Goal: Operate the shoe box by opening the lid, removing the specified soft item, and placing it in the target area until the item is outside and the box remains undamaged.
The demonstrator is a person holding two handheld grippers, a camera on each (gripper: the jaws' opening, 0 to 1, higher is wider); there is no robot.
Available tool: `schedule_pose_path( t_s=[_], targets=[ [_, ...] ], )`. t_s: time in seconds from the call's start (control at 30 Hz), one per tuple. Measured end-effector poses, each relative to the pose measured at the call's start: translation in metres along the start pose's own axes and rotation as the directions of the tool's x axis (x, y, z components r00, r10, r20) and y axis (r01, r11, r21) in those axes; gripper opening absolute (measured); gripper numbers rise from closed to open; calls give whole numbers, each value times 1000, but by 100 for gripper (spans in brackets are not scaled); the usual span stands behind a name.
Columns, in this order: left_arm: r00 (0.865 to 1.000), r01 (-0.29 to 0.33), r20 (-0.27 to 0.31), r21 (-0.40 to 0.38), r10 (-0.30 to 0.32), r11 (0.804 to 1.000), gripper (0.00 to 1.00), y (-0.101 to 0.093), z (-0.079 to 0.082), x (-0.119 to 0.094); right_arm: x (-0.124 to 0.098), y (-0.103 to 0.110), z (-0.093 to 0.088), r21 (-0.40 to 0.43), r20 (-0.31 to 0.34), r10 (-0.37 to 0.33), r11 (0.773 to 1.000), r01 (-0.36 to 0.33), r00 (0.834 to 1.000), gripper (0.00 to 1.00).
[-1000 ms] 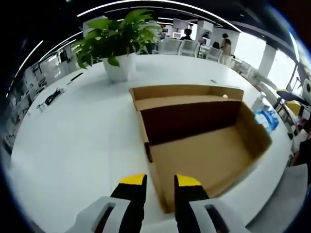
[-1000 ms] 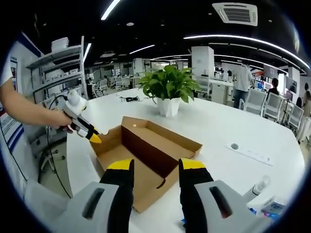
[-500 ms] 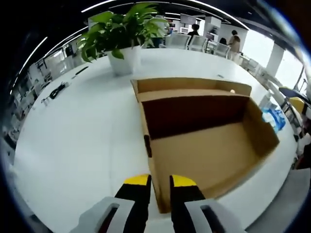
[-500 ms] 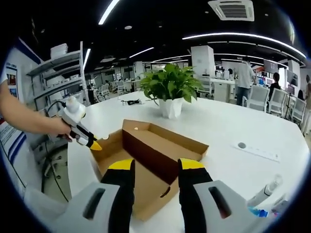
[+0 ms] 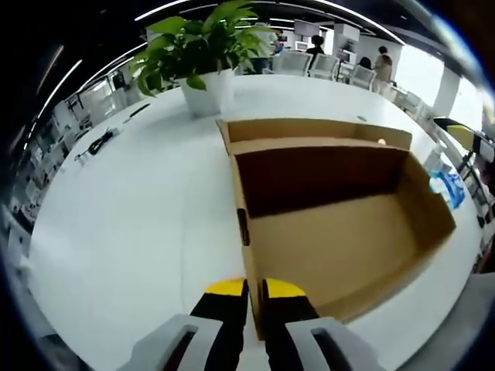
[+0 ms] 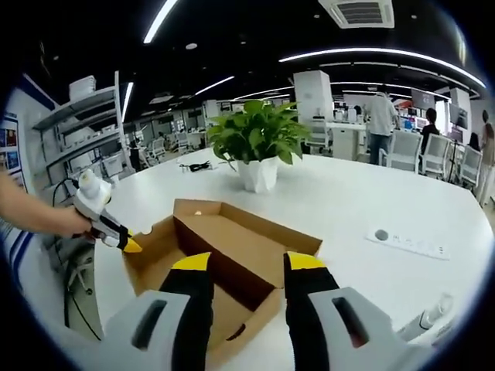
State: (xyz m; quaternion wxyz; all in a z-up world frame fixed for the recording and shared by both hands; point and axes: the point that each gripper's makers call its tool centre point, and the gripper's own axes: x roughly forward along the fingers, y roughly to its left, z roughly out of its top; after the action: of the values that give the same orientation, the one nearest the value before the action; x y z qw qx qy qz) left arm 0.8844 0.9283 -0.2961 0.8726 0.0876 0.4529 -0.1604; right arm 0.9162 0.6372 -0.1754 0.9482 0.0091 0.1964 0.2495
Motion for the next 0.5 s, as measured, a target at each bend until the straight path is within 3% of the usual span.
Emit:
schedule_pose_path(
  t_s=[0.23, 0.5],
  targets=[
    [1000, 0, 1, -10, 0, 1000, 6, 3, 1, 4, 8, -15, 4, -9, -18, -33, 999, 33, 999, 34],
    [1000, -6, 17, -31, 7, 1000, 5, 5, 3, 5, 32, -40, -1, 21, -115, -79, 996, 82, 990, 32]
  ],
)
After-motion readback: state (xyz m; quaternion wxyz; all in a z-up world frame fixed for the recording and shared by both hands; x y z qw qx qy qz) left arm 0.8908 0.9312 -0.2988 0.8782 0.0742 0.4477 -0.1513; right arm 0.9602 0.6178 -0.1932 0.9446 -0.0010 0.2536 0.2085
